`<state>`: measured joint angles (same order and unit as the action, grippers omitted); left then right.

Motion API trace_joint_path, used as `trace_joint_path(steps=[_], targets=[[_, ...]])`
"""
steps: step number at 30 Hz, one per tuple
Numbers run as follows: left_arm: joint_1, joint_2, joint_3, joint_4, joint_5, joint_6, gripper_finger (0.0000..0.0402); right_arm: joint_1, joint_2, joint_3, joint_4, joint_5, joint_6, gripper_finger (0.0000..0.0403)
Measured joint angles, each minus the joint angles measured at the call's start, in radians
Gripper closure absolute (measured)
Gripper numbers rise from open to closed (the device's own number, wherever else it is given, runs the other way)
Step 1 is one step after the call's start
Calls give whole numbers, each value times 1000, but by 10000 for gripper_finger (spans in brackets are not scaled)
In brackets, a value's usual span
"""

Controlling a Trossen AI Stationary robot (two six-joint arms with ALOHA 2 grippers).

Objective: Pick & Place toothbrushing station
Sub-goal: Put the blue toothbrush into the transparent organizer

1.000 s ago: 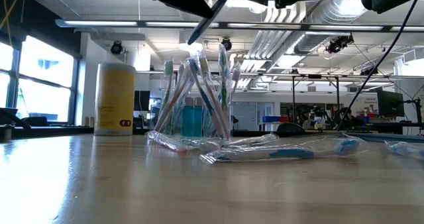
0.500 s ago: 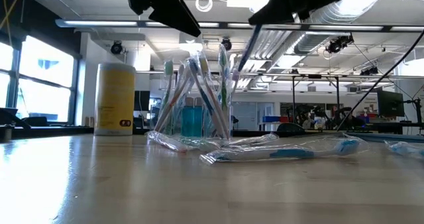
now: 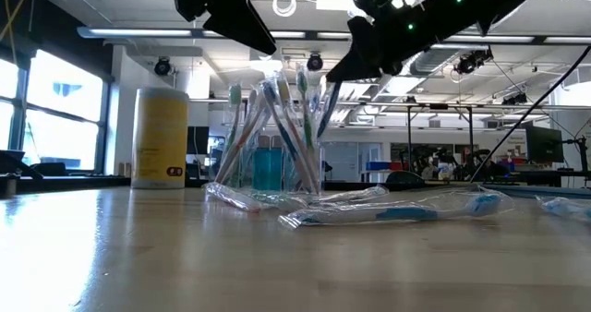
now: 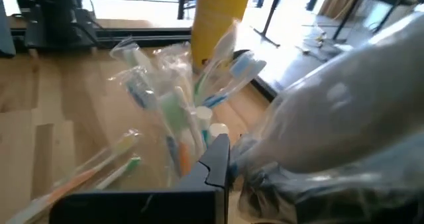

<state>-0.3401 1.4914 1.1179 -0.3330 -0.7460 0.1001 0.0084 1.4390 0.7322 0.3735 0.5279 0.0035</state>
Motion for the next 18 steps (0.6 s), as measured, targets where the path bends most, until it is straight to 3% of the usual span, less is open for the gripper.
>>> trace_joint_path(steps=[12,18], targets=[[0,0,0,-9,2,1,181,-99,119,5,33,-159,77,390],[0,0,0,-20,20,-1,181,-125,154,5,26,-173,83,389]])
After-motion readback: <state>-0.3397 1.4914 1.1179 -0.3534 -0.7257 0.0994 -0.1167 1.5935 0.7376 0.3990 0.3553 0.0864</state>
